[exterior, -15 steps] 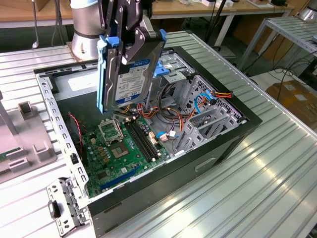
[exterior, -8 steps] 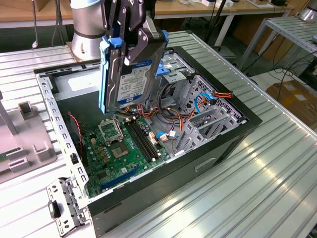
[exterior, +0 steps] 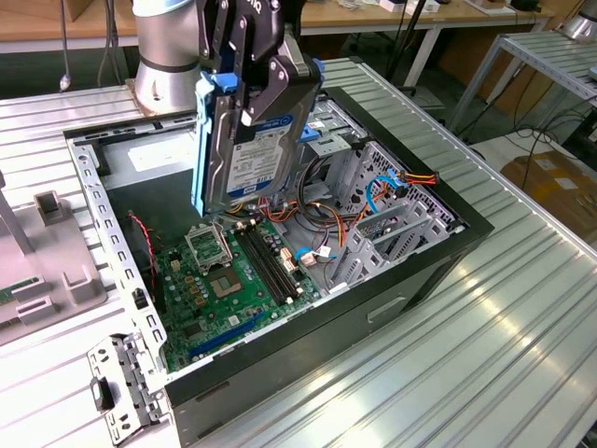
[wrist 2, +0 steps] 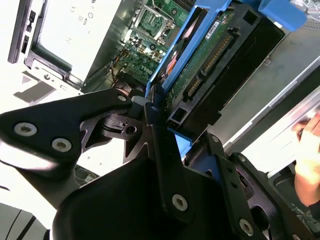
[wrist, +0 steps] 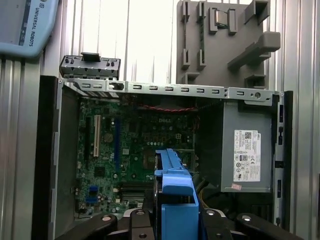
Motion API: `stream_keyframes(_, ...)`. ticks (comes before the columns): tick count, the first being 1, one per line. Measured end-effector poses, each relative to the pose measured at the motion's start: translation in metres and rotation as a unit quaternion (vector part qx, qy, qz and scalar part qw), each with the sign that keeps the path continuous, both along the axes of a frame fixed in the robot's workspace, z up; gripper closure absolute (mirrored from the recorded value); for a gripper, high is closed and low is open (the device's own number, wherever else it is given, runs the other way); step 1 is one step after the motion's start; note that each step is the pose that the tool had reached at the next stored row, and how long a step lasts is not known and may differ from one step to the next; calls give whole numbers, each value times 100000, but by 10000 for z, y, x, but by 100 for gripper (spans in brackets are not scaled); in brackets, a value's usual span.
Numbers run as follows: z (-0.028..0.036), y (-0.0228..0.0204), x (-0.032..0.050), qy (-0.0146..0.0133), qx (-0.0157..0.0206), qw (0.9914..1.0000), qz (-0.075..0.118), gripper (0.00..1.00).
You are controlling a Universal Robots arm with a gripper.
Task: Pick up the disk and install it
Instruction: 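Pick up the disk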
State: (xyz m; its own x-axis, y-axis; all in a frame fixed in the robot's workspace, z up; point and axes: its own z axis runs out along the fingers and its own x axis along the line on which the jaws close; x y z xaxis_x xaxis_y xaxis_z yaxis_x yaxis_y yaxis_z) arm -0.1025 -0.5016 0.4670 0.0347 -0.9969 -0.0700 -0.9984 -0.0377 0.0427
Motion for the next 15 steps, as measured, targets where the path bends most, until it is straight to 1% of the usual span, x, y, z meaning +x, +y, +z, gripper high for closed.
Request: stream_keyframes(15, -3, -77, 66, 0, -2, 100000, 1, 63)
